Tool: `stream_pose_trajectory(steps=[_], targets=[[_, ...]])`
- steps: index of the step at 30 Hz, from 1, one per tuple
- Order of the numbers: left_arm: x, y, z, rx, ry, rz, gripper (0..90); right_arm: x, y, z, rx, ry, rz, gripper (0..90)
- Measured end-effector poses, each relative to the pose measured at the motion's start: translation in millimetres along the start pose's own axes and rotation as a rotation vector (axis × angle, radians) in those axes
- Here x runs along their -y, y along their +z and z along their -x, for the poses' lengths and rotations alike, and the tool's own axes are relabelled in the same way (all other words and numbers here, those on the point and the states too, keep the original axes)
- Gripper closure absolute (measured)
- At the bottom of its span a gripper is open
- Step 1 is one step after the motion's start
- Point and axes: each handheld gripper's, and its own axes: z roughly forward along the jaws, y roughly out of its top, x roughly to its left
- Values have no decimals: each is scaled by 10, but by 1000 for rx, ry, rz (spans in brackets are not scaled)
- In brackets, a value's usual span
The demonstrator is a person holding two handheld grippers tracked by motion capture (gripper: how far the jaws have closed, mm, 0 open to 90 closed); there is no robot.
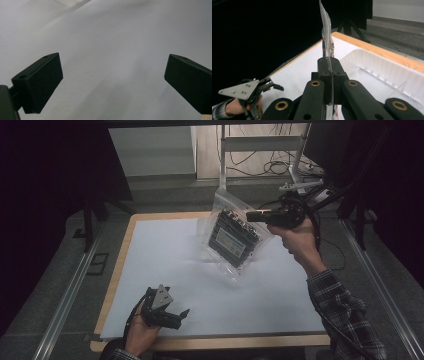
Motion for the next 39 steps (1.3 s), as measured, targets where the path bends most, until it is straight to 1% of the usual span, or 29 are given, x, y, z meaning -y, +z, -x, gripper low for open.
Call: stream_pose_trajectory(steps=[3,8,11,18,30,39], targets=[[1,3,-2,22,-15,8,17,-67,27,40,8,5,9,891],[-1,-1,3,29,-15,13,19,-166,92,93,26,5,17,891],[-1,-6,3,30,-25,23,20,-220,134,121,37,2,18,891],[1,-13,-14,54,-59,41,18,-315,222,210,53,1,20,891],[-4,-15,-11,53,-68,54,15,-507,300,317,82,-17,36,891],[-2,-14,-13,46,-68,55,15,-611,393,411,109,-27,34,891]])
